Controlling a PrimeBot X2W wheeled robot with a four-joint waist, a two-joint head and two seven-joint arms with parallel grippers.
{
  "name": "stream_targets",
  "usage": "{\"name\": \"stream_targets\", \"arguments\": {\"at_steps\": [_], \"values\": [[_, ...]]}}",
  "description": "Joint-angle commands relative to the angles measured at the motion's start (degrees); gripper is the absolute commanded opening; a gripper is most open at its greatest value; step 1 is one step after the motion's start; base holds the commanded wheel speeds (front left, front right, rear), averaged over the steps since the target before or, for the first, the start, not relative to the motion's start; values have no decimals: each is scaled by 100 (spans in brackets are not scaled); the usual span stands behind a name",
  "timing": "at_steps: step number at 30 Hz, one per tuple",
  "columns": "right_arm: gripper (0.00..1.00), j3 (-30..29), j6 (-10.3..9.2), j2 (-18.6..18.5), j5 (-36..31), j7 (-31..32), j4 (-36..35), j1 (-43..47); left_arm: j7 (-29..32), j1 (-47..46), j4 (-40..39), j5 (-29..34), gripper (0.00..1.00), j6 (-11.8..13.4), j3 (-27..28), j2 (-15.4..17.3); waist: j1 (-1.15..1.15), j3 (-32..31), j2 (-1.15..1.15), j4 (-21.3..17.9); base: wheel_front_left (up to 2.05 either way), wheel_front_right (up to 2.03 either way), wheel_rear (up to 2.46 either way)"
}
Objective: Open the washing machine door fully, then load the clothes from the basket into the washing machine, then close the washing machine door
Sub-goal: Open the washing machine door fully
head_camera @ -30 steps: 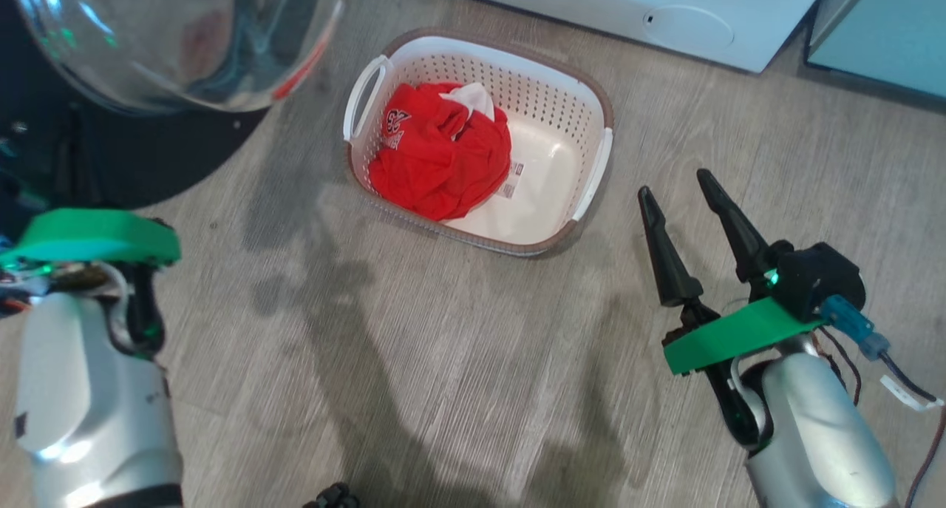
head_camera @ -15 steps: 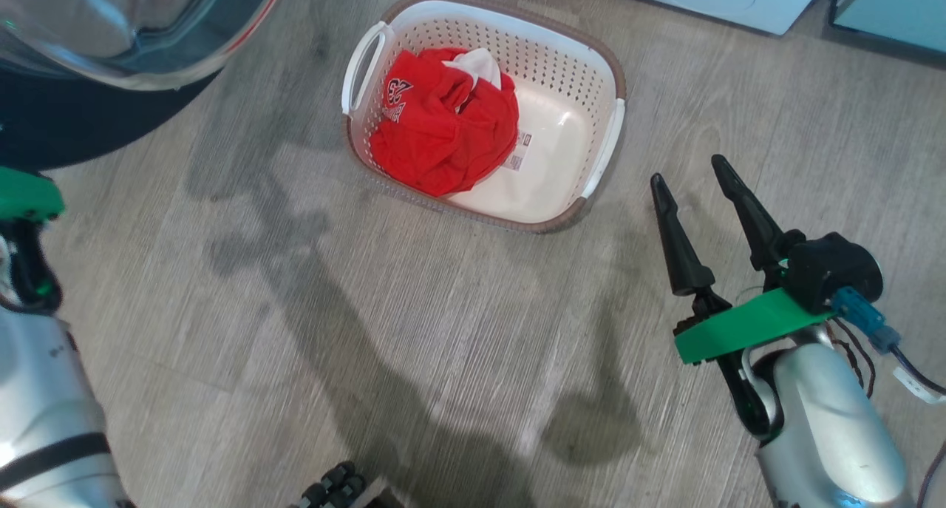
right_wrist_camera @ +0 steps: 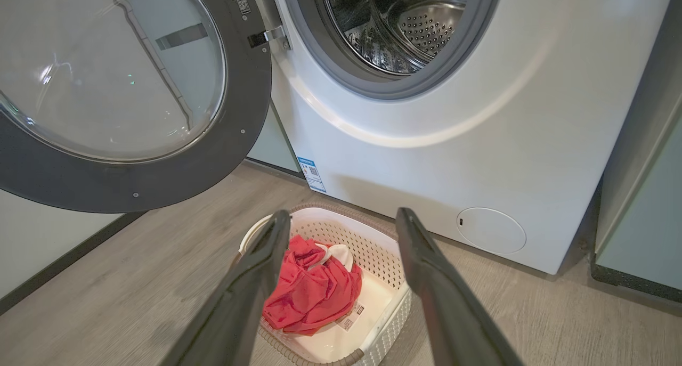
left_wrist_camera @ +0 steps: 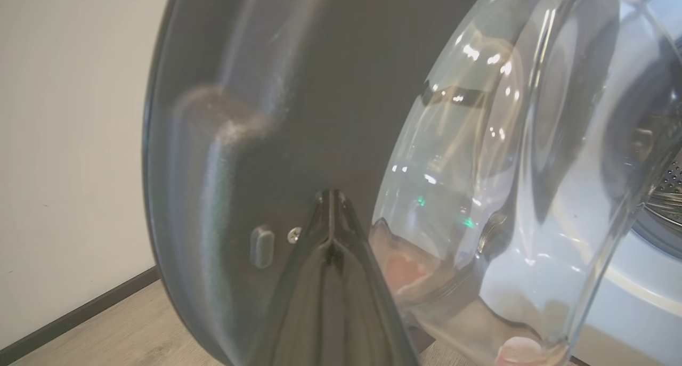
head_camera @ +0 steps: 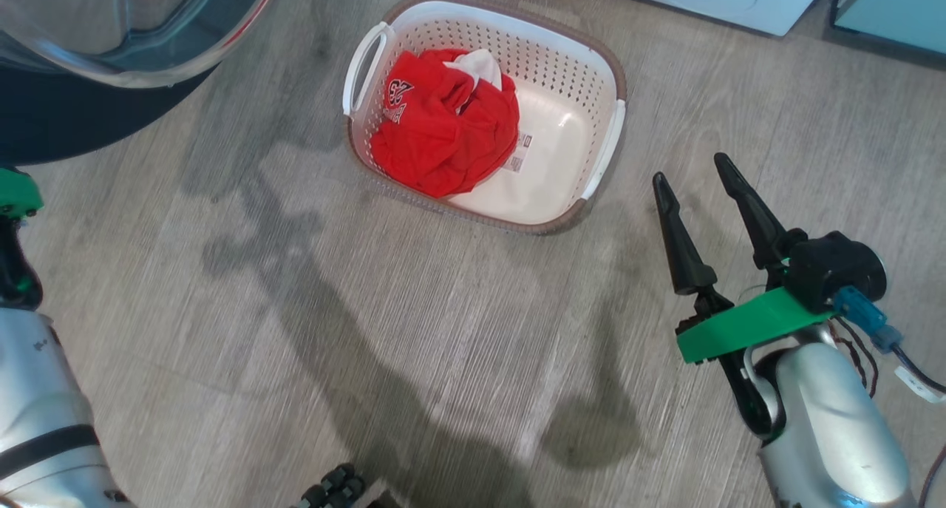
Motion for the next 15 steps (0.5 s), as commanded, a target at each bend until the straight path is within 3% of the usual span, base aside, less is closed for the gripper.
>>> {"name": "stream_targets", "arguments": {"at_steps": [1, 15], "values": [[100, 179, 1, 28, -12, 5, -175, 49, -28, -89, -172, 86, 0, -16, 130, 347, 0, -64, 0, -7, 0, 0, 0], [100, 314, 1, 109, 271, -76, 181, 69, -28, 522, -483, 317, 0, -132, -579, 68, 0, -824, 0, -229, 0, 0, 0]]}}
